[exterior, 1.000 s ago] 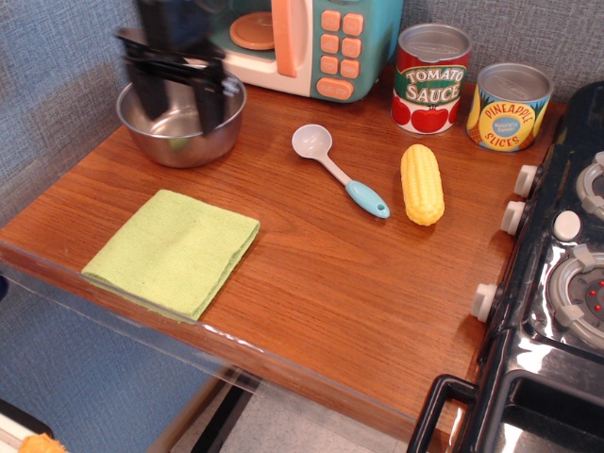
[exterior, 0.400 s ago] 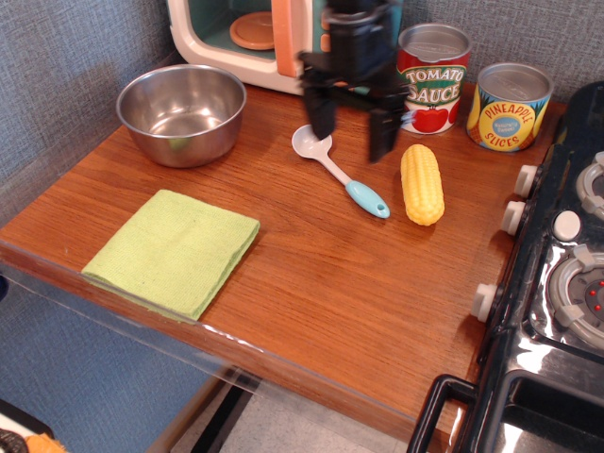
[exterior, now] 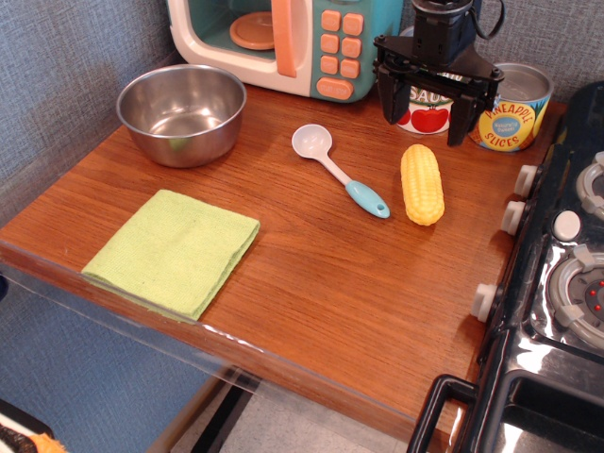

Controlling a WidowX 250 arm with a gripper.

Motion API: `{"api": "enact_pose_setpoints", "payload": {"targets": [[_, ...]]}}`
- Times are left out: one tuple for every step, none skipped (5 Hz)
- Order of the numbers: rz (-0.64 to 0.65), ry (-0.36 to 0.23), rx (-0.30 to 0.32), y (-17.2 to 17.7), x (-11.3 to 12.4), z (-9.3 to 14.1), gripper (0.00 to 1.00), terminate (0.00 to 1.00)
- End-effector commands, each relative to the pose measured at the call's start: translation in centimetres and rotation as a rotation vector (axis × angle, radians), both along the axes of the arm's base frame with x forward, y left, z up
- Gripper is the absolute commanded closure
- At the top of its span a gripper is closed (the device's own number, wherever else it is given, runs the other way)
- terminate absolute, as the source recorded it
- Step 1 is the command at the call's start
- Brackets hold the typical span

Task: Move corn and place on yellow towel

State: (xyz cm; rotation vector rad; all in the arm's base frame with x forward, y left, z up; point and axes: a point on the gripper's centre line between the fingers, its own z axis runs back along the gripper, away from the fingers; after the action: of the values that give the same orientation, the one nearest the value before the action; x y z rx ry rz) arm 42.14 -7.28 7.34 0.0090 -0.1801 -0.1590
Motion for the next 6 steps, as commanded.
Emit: {"api": "enact_pose_setpoints", "payload": {"targets": [[0.111, 0.069, 0.111, -0.3, 0.1, -2.4, 0.00, 0.00], [0.116, 0.127, 0.113, -0.6, -1.4, -4.4, 0.00, 0.00], [0.094, 0.151, 0.097, -1.1, -2.6, -5.4, 1.00, 0.00], [0.079, 0.148, 0.068, -1.2, -2.9, -4.8, 1.00, 0.00], [0.049, 0.091, 0.018, -0.9, -2.3, -2.1, 1.00, 0.00], [0.039, -0.010, -0.036, 1.1, -2.9, 2.4, 1.00, 0.00]]}}
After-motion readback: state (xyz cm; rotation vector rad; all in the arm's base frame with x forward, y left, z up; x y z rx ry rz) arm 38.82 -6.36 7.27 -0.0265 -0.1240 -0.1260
